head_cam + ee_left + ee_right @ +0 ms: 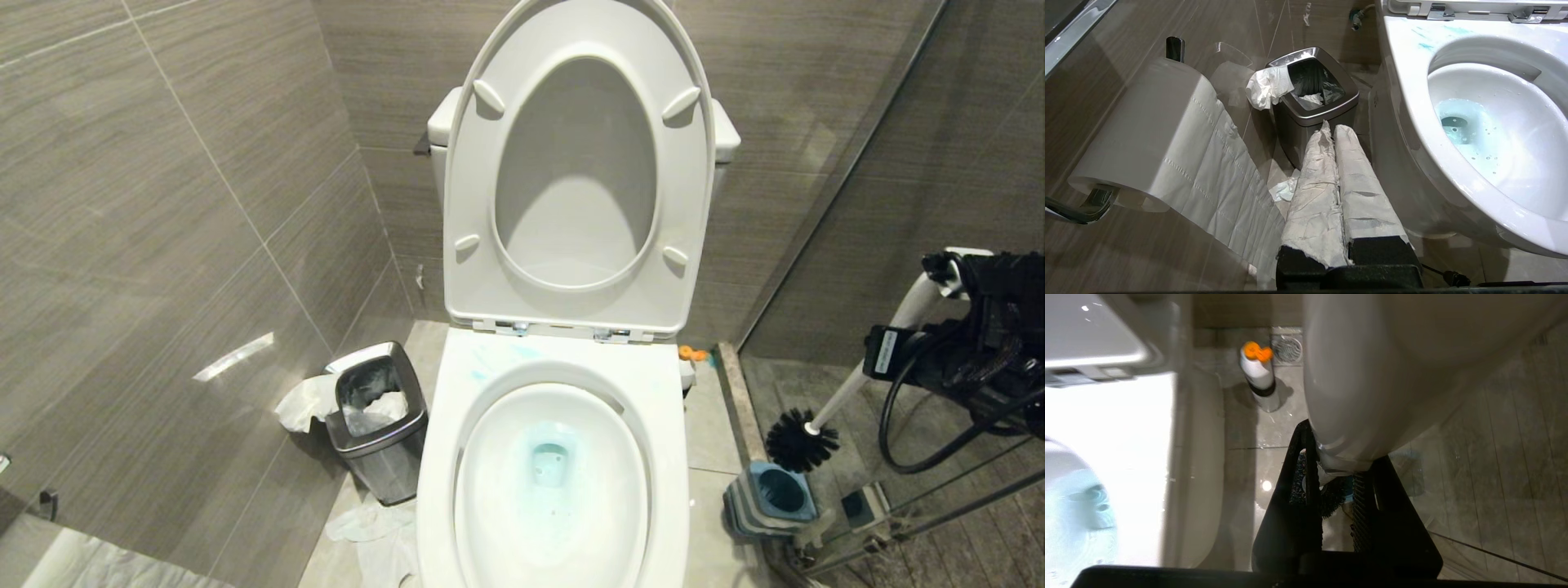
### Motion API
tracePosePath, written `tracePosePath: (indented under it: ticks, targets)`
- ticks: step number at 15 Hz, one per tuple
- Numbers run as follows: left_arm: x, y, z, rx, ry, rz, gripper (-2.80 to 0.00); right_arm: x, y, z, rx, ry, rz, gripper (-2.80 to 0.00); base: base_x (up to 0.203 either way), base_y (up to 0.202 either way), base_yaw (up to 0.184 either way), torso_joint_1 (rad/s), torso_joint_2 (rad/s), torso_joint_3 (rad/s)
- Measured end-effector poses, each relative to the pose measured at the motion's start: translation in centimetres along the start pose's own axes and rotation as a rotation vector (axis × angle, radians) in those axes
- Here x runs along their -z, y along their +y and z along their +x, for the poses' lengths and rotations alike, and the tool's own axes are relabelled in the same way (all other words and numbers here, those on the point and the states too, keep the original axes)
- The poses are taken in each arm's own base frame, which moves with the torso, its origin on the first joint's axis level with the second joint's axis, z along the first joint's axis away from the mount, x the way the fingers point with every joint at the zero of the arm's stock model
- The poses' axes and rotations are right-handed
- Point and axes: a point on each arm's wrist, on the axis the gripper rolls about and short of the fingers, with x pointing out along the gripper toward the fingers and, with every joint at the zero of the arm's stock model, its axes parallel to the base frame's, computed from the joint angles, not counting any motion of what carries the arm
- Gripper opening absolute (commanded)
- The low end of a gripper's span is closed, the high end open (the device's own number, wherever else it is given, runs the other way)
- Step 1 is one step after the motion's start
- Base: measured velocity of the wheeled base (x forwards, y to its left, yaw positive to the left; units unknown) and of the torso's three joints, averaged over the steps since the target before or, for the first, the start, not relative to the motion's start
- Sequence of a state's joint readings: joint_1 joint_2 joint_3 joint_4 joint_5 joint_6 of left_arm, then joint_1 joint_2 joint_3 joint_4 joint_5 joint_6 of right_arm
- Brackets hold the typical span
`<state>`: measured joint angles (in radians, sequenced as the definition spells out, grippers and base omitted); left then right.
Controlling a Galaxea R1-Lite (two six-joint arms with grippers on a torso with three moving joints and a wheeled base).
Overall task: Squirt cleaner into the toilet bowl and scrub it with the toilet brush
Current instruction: Put the toilet brush back
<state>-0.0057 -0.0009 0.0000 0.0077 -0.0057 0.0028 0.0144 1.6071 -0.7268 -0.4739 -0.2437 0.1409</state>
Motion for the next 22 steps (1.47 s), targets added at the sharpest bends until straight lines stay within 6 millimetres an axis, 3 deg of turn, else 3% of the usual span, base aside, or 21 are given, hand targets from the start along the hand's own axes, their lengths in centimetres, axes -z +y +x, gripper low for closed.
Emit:
tracePosePath:
  ticks: [10, 15, 22]
  targets:
    - [0.0, 0.0, 0.0, 0.000, 0.000, 0.001, -2.80, 6.6, -2.7, 8.1, 0.054, -0.004, -0.012, -2.80, 0.000, 0.000, 0.000, 0.000, 0.00, 0.000]
    - [0.0, 0.0, 0.0, 0.001, 0.000, 0.000, -2.80, 9.1, -2.9, 10.2, 0.066, 0.043, -0.025, -2.80, 0.000, 0.000, 0.000, 0.000, 0.00, 0.000]
    - [0.0, 0.0, 0.0, 0.000, 0.000, 0.000, -2.80, 11.0, -2.9, 12.0, 0.073, 0.044, -0.037, -2.80, 0.000, 0.000, 0.000, 0.000, 0.00, 0.000]
